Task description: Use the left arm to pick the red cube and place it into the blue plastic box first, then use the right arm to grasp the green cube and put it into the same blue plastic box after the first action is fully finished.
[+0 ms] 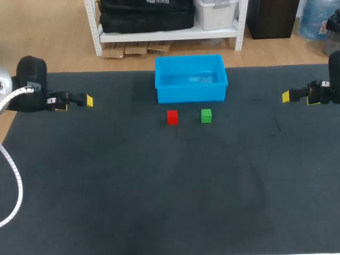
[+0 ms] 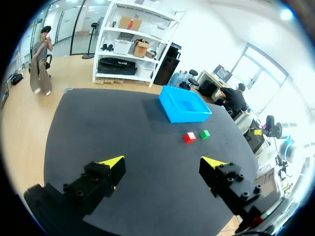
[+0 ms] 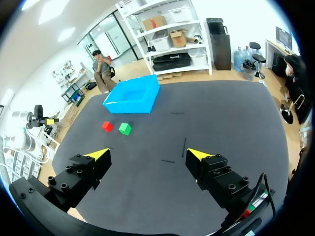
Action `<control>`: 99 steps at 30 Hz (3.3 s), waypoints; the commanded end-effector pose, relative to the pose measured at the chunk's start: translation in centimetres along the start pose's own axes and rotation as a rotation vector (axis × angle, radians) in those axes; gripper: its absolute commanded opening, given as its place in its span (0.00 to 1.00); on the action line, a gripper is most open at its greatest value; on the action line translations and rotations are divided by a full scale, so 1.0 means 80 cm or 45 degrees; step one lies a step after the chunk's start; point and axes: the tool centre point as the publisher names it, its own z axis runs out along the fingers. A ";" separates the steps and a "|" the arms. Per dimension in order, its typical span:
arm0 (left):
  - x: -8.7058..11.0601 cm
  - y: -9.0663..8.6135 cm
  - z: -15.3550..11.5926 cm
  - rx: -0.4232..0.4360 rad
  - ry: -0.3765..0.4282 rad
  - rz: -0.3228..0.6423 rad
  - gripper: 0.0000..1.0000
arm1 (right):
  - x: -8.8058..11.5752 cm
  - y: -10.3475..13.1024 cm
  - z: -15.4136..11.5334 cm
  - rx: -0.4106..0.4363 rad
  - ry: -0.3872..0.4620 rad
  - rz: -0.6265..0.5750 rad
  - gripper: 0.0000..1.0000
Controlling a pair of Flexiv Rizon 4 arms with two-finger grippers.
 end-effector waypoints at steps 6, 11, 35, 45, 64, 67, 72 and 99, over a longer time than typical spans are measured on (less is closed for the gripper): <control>0.000 0.000 0.000 0.000 -0.001 0.000 1.00 | 0.000 0.000 0.000 0.001 0.000 -0.001 1.00; 0.000 0.000 0.000 0.000 -0.001 0.000 1.00 | 0.000 0.000 0.000 0.001 0.000 -0.001 1.00; -0.005 -0.004 0.007 -0.065 0.060 -0.028 1.00 | 0.000 0.000 0.000 0.001 0.000 -0.001 1.00; -0.022 -0.021 0.023 -0.138 0.184 -0.003 1.00 | 0.000 0.000 0.000 0.001 0.000 -0.001 1.00; -0.043 -0.062 0.076 -0.301 0.413 0.072 1.00 | 0.000 0.000 0.000 0.001 0.000 -0.001 1.00; -0.046 -0.069 0.084 -0.309 0.435 0.068 1.00 | 0.000 0.000 0.000 0.001 0.000 -0.001 1.00; -0.049 -0.078 0.093 -0.327 0.470 0.062 1.00 | 0.000 0.000 0.000 0.001 0.000 -0.001 1.00; -0.056 -0.118 0.144 -0.300 0.585 0.034 1.00 | 0.000 0.000 0.000 0.001 0.000 -0.001 1.00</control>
